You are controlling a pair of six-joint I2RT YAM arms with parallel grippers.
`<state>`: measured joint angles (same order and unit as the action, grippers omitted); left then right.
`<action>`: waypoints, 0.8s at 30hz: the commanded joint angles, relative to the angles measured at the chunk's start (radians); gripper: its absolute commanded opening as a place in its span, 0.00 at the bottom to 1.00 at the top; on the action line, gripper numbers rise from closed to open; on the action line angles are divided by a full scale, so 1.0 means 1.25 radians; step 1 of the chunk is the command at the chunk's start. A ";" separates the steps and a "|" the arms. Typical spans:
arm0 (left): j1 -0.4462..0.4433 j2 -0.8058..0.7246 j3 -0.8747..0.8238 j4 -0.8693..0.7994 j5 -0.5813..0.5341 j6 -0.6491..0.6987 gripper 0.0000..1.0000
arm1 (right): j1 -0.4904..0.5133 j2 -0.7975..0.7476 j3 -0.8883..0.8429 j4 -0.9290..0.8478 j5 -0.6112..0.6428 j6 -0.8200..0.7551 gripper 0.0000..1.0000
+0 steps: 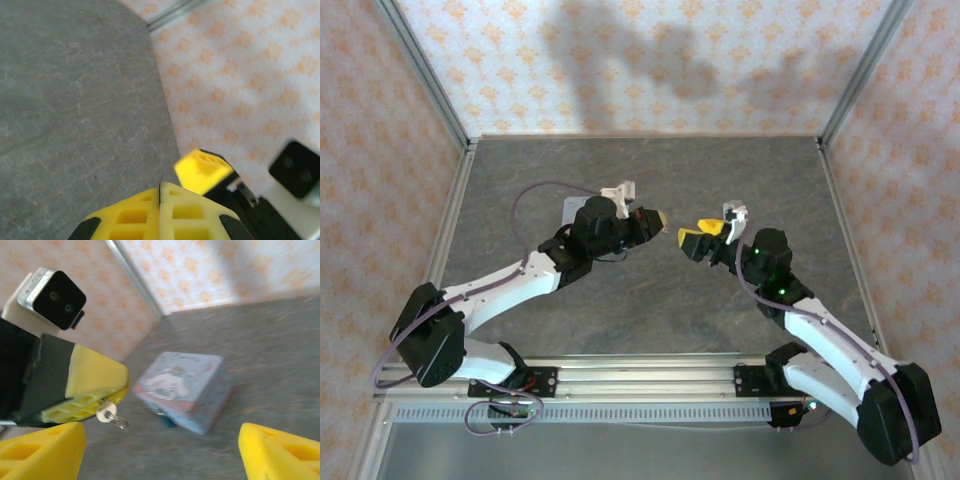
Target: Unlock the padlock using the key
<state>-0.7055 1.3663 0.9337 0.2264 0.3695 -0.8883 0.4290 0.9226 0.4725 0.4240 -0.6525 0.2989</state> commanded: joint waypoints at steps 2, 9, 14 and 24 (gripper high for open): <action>0.011 -0.069 0.011 -0.016 0.071 0.218 0.00 | -0.014 0.054 0.042 0.193 -0.206 0.251 0.83; 0.023 -0.142 -0.044 0.077 0.104 0.232 0.00 | -0.012 0.118 0.044 0.365 -0.240 0.395 0.84; 0.023 -0.136 -0.050 0.127 0.123 0.207 0.00 | 0.016 0.130 0.048 0.400 -0.263 0.402 0.82; 0.023 -0.131 -0.061 0.175 0.129 0.184 0.00 | 0.059 0.154 0.070 0.429 -0.252 0.410 0.68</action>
<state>-0.6842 1.2003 0.8684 0.3763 0.5041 -0.6533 0.4877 1.1030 0.5201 0.8768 -0.9478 0.8040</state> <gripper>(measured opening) 0.044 0.698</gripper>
